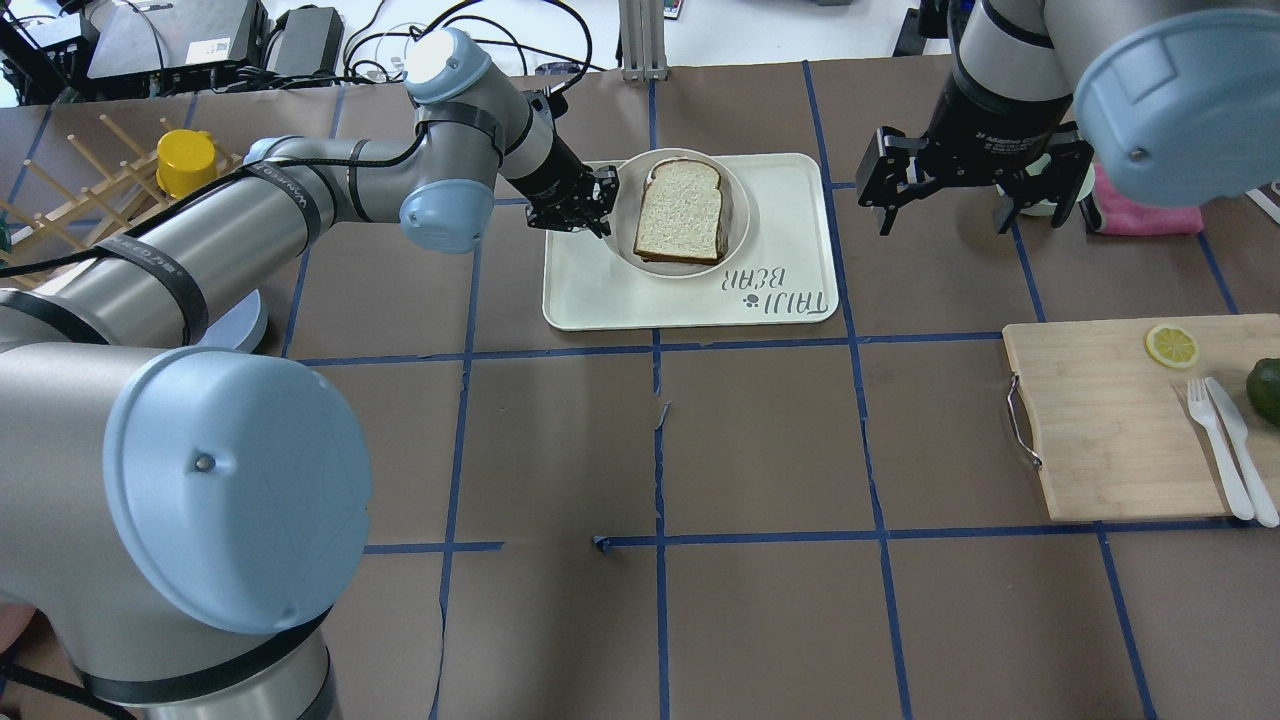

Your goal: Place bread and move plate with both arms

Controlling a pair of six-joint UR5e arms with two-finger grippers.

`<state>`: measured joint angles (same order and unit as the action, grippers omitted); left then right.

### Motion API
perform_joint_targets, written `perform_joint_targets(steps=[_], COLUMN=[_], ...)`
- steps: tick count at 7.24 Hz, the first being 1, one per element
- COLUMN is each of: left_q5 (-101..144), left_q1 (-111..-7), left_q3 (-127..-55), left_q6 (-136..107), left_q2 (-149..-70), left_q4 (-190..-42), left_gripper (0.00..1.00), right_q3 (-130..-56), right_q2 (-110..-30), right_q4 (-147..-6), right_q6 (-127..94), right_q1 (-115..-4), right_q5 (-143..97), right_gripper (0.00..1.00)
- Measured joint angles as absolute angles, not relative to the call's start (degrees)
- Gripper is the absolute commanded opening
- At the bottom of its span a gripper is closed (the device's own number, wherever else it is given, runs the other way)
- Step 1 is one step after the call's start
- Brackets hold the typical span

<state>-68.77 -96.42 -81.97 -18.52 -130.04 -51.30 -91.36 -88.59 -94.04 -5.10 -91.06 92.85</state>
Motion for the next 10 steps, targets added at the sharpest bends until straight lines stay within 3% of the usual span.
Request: perform_joint_targets(steps=[1,2,5,10], left_q5=[-68.8,-68.7,-69.1,-87.4], left_q1=[-96.4,-96.4,-96.1,-95.1], left_q3=[-82.0,-82.0,-81.3,-81.2], left_q6=[-19.1,-19.9,-19.7,-6.0], left_q2=[-130.1,-130.0,-125.4,-106.3], left_q4=[-51.3,-51.3,-55.5,-79.5], left_gripper=[0.89,0.97,1.0,1.0], right_q3=[-91.4,-91.3,-91.1,-91.2], right_q2=[-88.6,-88.6,-88.6,-88.6], right_q4=[-94.0,-94.0,-94.0,-94.0], right_q6=[-5.1,-5.1,-5.1,-5.1], right_q1=[-91.1,-91.1,-91.1,-91.1], right_q5=[92.9,92.9,92.7,92.7], right_gripper=[1.0,1.0,1.0,1.0])
